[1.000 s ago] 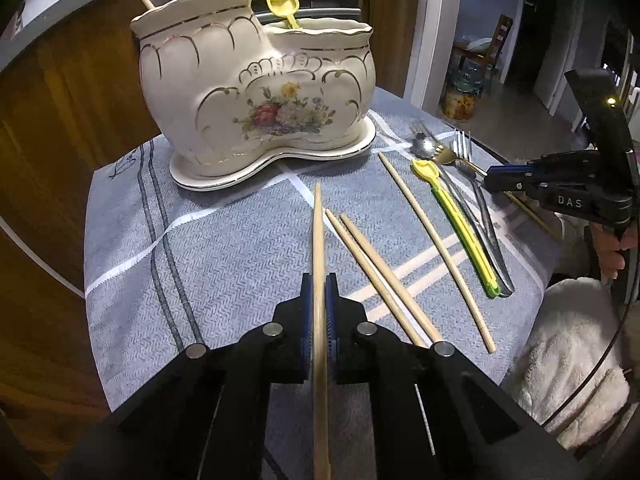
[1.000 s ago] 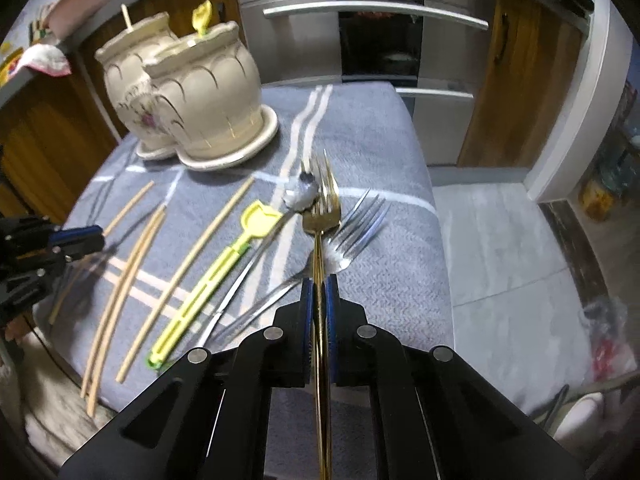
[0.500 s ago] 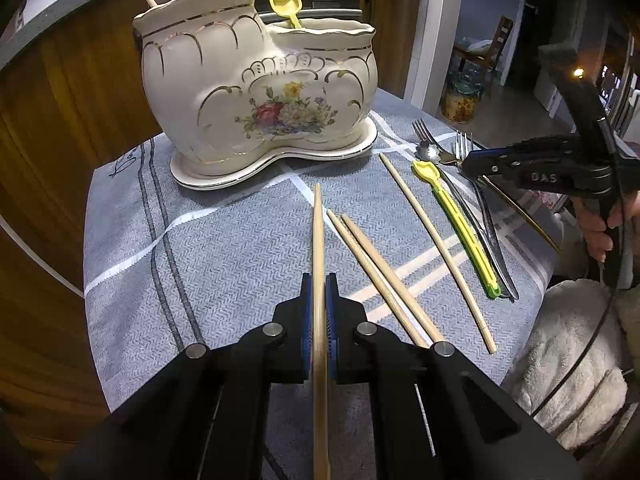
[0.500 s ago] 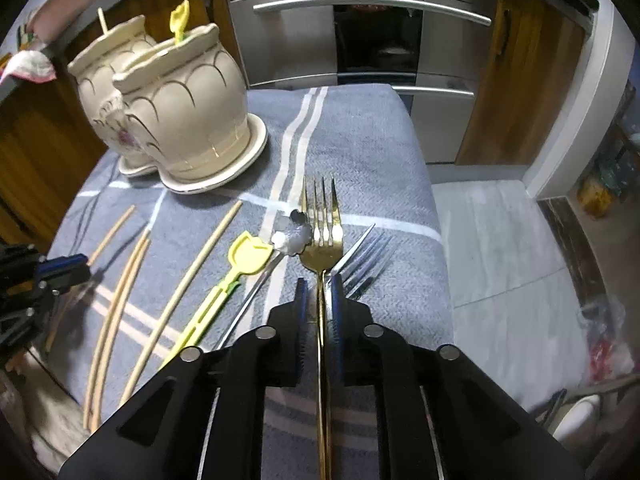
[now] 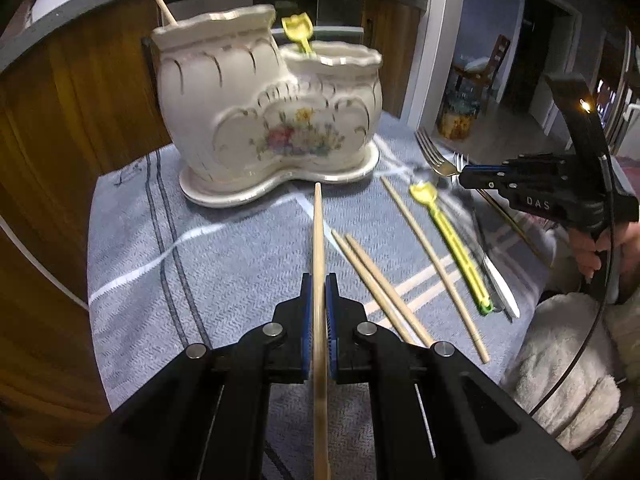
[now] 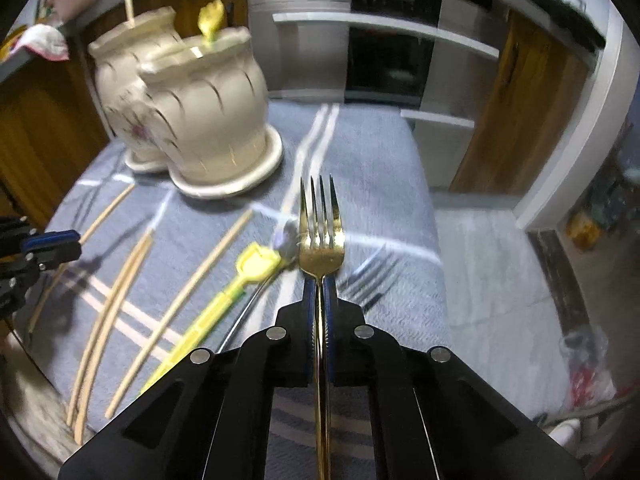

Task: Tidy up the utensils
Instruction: 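Lower chopstick into tall cup with left tool while right tool lowers gold fork into short cup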

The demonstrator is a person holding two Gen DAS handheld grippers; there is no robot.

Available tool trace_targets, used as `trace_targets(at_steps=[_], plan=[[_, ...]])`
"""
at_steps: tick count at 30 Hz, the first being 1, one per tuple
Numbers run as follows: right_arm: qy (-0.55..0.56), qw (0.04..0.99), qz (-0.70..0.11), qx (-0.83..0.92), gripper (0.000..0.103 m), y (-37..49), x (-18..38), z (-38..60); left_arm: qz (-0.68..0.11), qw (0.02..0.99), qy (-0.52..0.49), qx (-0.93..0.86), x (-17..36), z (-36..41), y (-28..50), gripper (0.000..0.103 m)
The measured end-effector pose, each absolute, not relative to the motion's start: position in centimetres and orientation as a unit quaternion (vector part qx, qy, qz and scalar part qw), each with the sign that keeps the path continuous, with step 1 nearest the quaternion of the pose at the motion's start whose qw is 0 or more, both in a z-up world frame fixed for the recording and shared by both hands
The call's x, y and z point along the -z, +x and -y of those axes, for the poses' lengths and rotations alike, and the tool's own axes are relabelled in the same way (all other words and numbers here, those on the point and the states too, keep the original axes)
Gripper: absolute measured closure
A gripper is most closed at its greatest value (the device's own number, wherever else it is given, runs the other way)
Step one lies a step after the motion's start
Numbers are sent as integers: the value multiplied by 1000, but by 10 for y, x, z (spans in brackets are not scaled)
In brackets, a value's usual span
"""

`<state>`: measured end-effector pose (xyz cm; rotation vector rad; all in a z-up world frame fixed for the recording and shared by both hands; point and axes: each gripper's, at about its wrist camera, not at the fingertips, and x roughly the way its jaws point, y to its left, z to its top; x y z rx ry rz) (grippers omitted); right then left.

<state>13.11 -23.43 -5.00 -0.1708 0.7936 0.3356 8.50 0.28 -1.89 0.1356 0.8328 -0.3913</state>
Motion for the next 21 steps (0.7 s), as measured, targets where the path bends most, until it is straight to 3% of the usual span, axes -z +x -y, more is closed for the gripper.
trace_targets(at_steps=[15, 21], plan=[[-70, 952, -219, -201, 98, 61, -6, 241, -313, 930, 16, 191, -25, -31, 66, 97], [-58, 967, -147, -198, 98, 45, -36, 238, -236, 953, -6, 193, -54, -43, 56, 97]])
